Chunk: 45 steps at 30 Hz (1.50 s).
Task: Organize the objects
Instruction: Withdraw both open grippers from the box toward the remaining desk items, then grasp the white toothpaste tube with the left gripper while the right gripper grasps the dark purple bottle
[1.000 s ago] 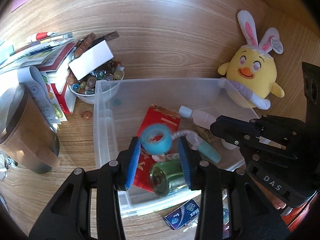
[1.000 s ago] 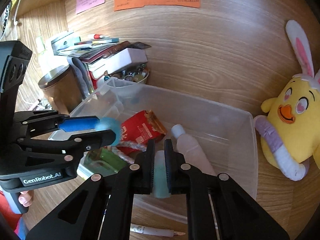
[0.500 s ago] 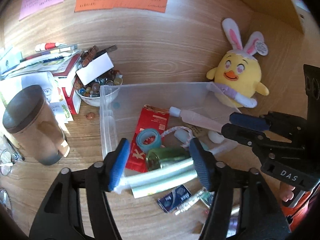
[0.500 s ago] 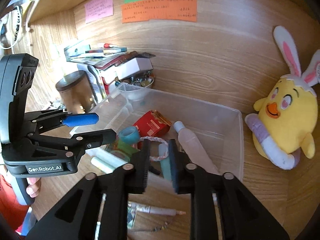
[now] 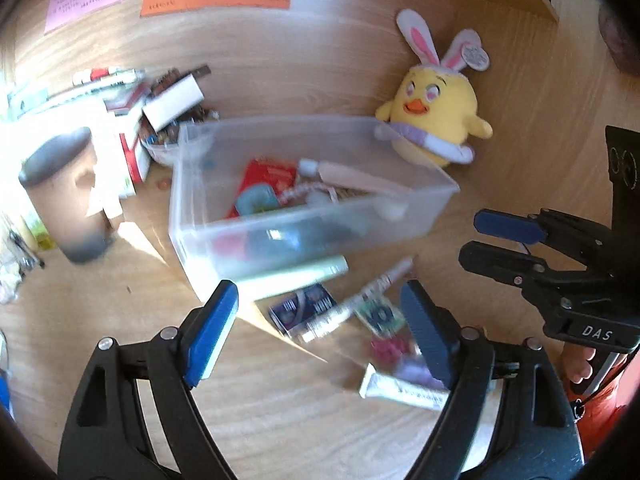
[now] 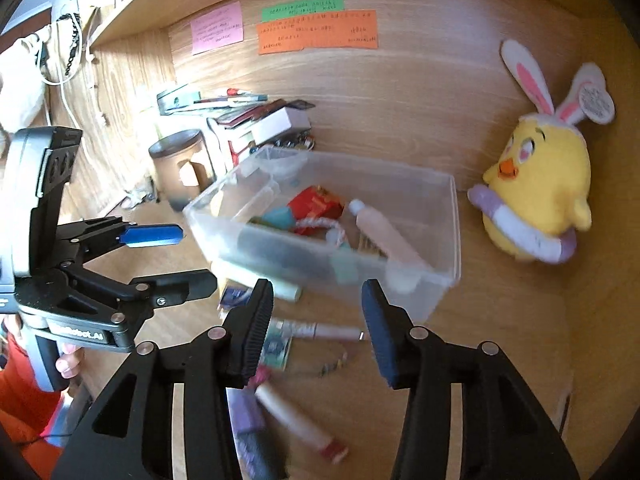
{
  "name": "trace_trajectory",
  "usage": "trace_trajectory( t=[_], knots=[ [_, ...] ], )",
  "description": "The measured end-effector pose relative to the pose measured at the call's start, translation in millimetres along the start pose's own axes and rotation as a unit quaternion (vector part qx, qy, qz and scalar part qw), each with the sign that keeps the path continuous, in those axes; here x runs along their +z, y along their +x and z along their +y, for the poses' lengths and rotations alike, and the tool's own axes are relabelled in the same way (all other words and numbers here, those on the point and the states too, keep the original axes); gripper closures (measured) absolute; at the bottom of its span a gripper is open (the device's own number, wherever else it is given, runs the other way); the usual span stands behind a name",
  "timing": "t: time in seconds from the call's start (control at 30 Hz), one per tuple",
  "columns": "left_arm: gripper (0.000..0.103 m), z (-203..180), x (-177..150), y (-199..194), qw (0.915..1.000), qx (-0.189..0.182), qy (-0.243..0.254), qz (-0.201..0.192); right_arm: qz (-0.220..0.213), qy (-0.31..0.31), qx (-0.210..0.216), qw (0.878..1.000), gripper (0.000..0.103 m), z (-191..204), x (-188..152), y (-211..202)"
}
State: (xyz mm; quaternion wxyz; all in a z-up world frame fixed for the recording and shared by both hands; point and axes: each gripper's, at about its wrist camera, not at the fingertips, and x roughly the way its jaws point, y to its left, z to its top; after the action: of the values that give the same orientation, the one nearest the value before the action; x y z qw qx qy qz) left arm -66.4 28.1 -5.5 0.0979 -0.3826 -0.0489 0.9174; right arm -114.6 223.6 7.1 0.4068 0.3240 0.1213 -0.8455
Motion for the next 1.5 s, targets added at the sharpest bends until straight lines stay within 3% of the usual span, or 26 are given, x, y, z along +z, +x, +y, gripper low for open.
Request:
trace_trajectory(
  t=[0.37,0.63,0.93,1.07,1.27,1.5],
  knots=[
    [0.02,-37,-52,4,0.999,-0.001,0.014,0.041,0.019,0.006,0.004,1.0,0.06,12,-62,-20],
    [0.02,-51,-60,23,0.9968,-0.034,-0.01,0.071,0.036,0.02,0.007,0.999,0.06,13,-91,-20],
    [0.025,-44,-72,11,0.9978,-0.006,0.007,0.066,0.046,0.008,0.014,0.999,0.06,17,-101,-20],
    [0.033,-35,-76,6,0.997,0.021,0.021,0.071,0.05,0.003,0.022,0.998,0.062,22,-101,-14],
    [0.033,-22,-77,-4,0.9965,-0.009,-0.011,0.082,0.062,-0.007,0.033,0.997,0.077,31,-102,-4],
    [0.033,-22,-79,-6,0.9963,-0.014,-0.026,0.081,0.064,0.007,0.065,0.996,0.079,39,-99,6]
  ],
)
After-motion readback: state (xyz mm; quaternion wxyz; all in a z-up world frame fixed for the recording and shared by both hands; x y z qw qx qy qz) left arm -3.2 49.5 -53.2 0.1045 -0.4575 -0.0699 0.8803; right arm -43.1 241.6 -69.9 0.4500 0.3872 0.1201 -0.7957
